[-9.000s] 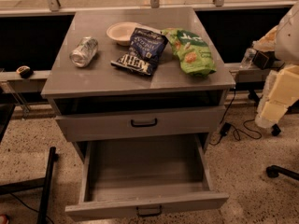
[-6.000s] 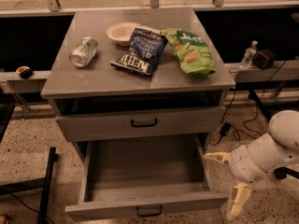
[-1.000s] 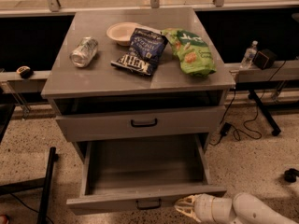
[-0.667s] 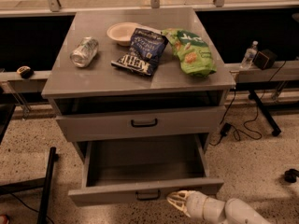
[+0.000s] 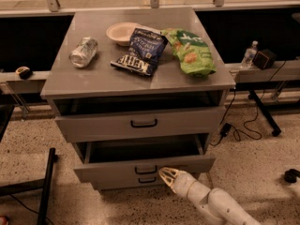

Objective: Close middle drawer

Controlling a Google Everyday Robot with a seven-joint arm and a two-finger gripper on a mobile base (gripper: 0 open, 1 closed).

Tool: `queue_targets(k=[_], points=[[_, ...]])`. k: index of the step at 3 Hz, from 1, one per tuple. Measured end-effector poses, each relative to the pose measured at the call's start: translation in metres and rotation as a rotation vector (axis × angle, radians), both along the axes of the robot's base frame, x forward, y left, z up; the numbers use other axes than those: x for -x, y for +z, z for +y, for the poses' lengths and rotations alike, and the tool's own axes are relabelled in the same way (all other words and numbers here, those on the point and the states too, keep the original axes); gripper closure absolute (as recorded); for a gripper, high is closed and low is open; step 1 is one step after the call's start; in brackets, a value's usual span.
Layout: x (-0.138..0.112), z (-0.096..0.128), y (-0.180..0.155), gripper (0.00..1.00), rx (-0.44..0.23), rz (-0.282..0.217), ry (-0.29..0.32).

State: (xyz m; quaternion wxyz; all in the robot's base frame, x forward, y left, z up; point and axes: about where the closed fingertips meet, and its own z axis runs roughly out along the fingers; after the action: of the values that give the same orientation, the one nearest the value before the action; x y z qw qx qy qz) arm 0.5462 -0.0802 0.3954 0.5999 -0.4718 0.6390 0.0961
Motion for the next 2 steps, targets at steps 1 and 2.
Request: queue_targets(k=[1, 2], points=[[-0.049, -0.007, -0.01, 1.0, -0.041, 0.05, -0.011], [-0.07, -0.01, -0.024, 1.0, -0.071, 0.097, 0.019]])
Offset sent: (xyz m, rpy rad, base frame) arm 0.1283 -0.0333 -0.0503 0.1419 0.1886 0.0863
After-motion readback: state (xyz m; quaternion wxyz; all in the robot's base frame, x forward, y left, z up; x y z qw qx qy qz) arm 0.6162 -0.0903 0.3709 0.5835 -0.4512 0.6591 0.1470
